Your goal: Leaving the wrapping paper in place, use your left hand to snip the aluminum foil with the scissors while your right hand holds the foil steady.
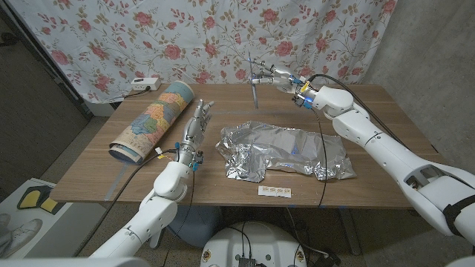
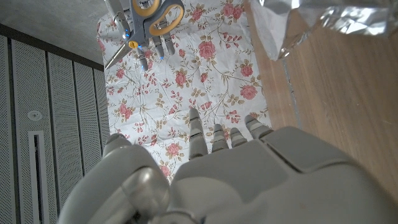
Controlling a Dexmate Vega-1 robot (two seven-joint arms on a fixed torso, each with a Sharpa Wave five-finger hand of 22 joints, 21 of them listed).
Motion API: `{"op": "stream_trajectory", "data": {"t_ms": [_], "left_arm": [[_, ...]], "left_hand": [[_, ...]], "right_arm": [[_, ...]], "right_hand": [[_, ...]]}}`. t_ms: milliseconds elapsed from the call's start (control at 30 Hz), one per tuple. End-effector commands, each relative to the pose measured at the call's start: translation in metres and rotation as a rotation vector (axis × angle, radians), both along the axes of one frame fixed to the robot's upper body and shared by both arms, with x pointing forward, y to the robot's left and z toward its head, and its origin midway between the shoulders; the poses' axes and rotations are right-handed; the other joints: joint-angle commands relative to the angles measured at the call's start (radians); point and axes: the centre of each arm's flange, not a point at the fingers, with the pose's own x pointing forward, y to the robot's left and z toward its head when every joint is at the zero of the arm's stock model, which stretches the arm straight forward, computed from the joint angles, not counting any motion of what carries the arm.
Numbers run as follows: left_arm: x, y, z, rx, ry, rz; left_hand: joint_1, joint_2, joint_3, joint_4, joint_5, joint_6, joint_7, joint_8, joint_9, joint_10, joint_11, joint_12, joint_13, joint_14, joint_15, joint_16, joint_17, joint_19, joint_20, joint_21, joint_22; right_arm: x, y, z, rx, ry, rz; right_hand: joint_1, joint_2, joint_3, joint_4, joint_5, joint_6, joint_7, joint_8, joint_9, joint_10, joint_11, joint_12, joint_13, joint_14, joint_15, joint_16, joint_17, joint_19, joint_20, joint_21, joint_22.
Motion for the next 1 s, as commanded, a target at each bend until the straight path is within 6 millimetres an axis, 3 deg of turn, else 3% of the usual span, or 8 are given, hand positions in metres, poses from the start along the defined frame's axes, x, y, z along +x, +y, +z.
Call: {"op": "stream_trajectory", "data": {"t_ms": [33, 267, 500, 1000], "left_arm": [[-0.007, -0.003, 0.010, 0.020, -0.036, 0.023], [-0.015, -0.005, 0.014, 0.090, -0.066, 0.113], [-0.020, -0.006, 0.016, 0.115, -0.091, 0.155], [-0.026, -0.008, 0.022, 0.133, -0.110, 0.202]], "left_hand": [[0.073, 0.032, 0.055, -0.031, -0.003, 0.048, 0.001, 0.010, 0.002, -0.001, -0.007, 0.004, 0.002, -0.013, 0.001, 0.004, 0.001, -0.007, 0.003, 0.004, 0.002], [0.111, 0.025, 0.080, -0.052, -0.007, 0.077, -0.004, 0.011, 0.003, 0.000, -0.014, 0.005, 0.002, -0.021, 0.000, 0.003, 0.000, -0.013, -0.002, 0.004, 0.001], [0.125, 0.011, 0.085, -0.061, -0.012, 0.091, -0.008, 0.010, 0.003, 0.008, -0.028, 0.008, 0.002, -0.022, -0.001, 0.003, 0.000, -0.015, -0.003, 0.004, 0.001], [0.181, 0.015, 0.118, -0.080, -0.013, 0.125, -0.008, 0.008, 0.005, 0.010, -0.022, 0.009, 0.003, -0.031, 0.007, 0.004, 0.000, -0.021, -0.003, 0.004, 0.001]], "right_arm": [[-0.009, 0.008, -0.002, 0.017, -0.015, 0.027], [-0.012, 0.010, -0.002, -0.005, -0.013, 0.030], [-0.013, 0.014, -0.003, -0.023, -0.002, 0.031], [-0.019, 0.024, -0.002, -0.028, 0.007, 0.062]], "right_hand": [[0.010, 0.005, -0.007, -0.002, 0.007, 0.010, -0.006, 0.004, 0.001, 0.103, -0.087, 0.004, 0.002, 0.013, -0.187, 0.007, 0.004, 0.003, 0.006, -0.001, 0.002], [0.012, 0.003, -0.009, -0.003, 0.009, 0.012, -0.006, 0.004, 0.001, 0.103, -0.087, 0.006, 0.002, 0.013, -0.187, 0.006, 0.006, 0.004, 0.007, 0.000, 0.002], [0.013, 0.002, -0.011, -0.004, 0.010, 0.010, -0.005, 0.002, 0.001, 0.102, -0.087, 0.005, 0.000, 0.010, -0.187, 0.004, 0.008, 0.005, 0.007, 0.000, 0.002], [0.013, 0.004, -0.015, -0.002, 0.013, 0.008, -0.004, 0.000, 0.001, 0.101, -0.087, 0.006, -0.002, 0.011, -0.186, 0.004, 0.013, 0.004, 0.003, -0.001, 0.002]]}}
